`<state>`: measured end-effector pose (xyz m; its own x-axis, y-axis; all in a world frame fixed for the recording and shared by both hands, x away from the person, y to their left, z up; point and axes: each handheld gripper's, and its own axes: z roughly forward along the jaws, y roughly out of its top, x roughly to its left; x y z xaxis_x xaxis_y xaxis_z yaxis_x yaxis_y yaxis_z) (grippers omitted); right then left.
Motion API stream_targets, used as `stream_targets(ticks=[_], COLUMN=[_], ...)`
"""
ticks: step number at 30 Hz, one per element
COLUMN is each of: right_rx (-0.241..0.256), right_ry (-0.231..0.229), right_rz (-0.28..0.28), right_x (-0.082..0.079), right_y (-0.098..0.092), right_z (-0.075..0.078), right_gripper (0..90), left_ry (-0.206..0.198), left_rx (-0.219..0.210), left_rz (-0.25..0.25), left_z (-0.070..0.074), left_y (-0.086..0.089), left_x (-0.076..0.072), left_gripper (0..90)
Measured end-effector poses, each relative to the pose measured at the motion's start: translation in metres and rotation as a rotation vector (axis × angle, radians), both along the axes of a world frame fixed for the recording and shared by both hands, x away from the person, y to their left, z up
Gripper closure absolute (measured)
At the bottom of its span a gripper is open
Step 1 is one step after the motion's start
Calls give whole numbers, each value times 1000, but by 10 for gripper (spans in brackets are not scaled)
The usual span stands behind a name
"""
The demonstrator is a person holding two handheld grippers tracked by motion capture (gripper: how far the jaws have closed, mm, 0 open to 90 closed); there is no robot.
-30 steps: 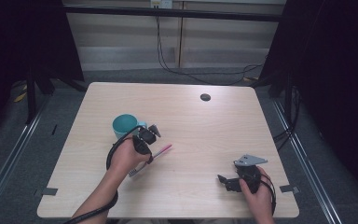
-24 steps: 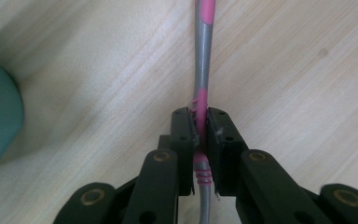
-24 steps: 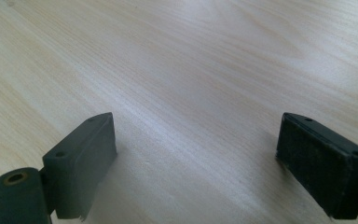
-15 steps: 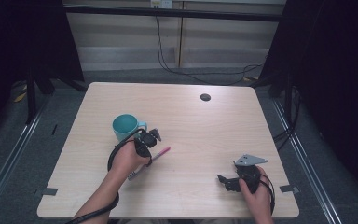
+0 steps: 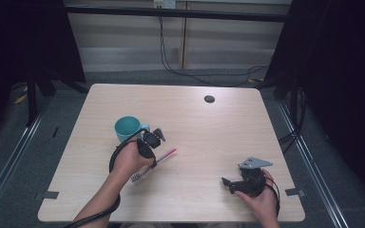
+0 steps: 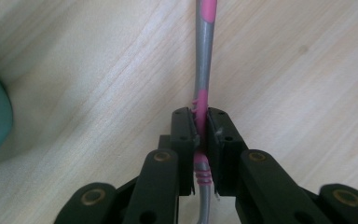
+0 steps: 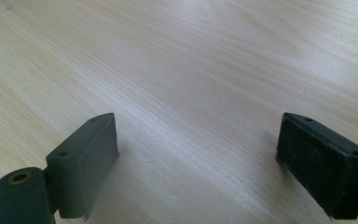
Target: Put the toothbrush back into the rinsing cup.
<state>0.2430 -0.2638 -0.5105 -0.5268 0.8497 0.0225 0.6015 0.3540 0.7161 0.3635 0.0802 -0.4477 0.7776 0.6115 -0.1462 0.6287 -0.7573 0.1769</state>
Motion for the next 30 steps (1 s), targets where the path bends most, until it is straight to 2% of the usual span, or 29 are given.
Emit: stream_targets(ticks=[3, 4, 7, 10, 18, 27, 30], right_rx=[-9, -26, -49, -56, -64, -98, -129], right_ry=[17, 13, -5, -36, -76, -122, -137], right_rz=[-2, 4, 20, 44, 93, 142, 165], right_x=[1, 1, 2, 3, 10, 17, 20], right_y=[3, 4, 10, 15, 27, 39, 42], right_z=[3, 4, 7, 10, 19, 31, 35], right_gripper=[139, 140, 151, 175, 199, 208, 209], left_ry=[-5, 1, -3, -4, -3, 10, 9], left_rx=[-15, -26, -27, -47, -70, -77, -78], left_rz=[-12, -21, -50, -56, -77, -94, -101], left_z=[8, 11, 18, 25, 40, 45, 44], left_y=[-3, -4, -9, -14, -25, -36, -38], left_x=[-1, -2, -4, -6, -8, -8, -9], left_gripper=[819, 819, 819, 819, 819, 819, 819])
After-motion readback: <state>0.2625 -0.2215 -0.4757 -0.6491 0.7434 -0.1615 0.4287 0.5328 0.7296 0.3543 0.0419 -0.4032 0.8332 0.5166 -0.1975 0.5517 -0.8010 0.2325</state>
